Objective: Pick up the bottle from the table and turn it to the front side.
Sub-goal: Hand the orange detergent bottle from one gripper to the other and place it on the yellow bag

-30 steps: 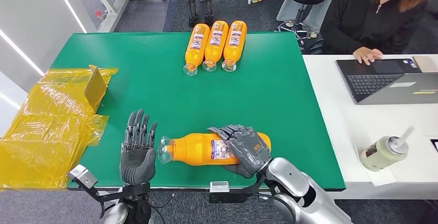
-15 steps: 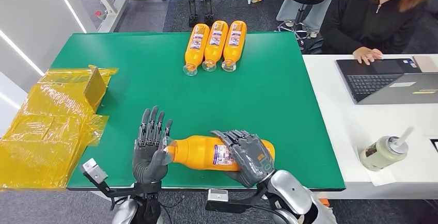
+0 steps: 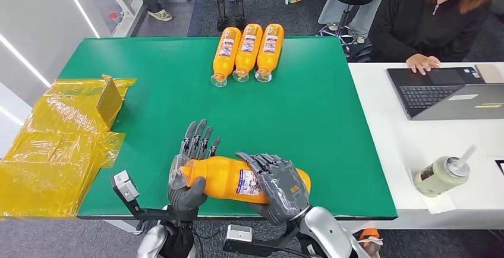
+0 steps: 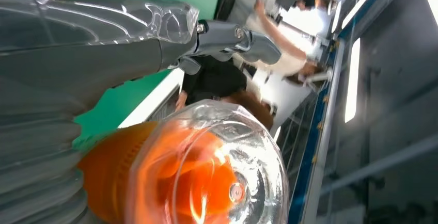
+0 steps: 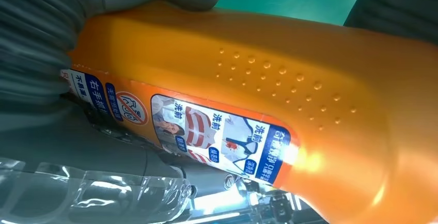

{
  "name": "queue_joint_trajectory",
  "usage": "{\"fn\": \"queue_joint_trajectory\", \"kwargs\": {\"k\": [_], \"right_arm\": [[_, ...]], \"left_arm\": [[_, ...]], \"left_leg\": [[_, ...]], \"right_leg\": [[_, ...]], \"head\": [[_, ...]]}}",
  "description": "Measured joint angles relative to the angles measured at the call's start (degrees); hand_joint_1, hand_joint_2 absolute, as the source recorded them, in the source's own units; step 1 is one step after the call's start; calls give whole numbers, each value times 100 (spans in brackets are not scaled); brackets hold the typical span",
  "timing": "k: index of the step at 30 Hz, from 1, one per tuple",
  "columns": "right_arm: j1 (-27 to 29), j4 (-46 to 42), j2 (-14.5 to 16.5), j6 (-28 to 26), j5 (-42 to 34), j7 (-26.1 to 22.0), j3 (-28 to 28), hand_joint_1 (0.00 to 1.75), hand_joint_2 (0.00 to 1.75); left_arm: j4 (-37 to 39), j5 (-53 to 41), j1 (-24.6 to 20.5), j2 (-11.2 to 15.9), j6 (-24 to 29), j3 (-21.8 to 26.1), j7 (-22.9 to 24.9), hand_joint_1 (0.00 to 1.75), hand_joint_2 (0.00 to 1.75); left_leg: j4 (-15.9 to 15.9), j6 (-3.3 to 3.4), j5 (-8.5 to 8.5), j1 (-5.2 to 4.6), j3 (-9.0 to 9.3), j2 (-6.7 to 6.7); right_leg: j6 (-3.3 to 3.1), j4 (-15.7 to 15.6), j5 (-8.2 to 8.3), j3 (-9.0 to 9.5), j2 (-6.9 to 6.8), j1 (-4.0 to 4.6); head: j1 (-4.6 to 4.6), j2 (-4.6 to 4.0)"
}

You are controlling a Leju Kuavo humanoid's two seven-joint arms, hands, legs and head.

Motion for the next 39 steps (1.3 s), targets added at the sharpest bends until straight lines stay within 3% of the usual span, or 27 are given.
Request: {"fn": "queue_joint_trajectory", "kwargs": {"k": [8,14,17,26,34,39], "right_arm": [[41,105,314,102,53,-213,-486,175,175],[-137,750,357,-180,-582,-1117,-634,175,175],[-208,1108,337,-334,-906,-1351,-584,175,175],[-409,1675,341,-255,-1277,-1471,-207,175,175],[-874,2169,553,-194,-1577,-1655,183,175,175],[-1223,2364,710,-103,-1749,-1611,317,175,175]], "left_arm": [[-24,55,37,50,64,-89,30,0,175],[-165,103,164,143,290,-97,-20,0,175],[-295,114,275,203,362,-97,-71,0,175],[-583,106,428,292,454,-97,-101,0,175],[-710,143,486,331,562,-97,-101,0,175],[-740,158,496,343,583,-95,-101,13,175]], "left_leg": [[0,0,0,0,-1,0],[0,0,0,0,0,0],[0,0,0,0,-1,-1],[-2,-1,0,1,-3,0],[-2,-3,4,1,-1,-1],[-1,-3,4,1,-2,1]], "right_leg": [[0,0,0,0,0,0],[0,1,0,1,0,0],[0,1,0,1,-1,0],[-2,2,-1,0,0,1],[-2,3,-1,1,-1,1],[-2,4,-1,0,1,1]], "head": [[-1,0],[-1,0],[0,0],[0,0],[0,0],[0,0]]}}
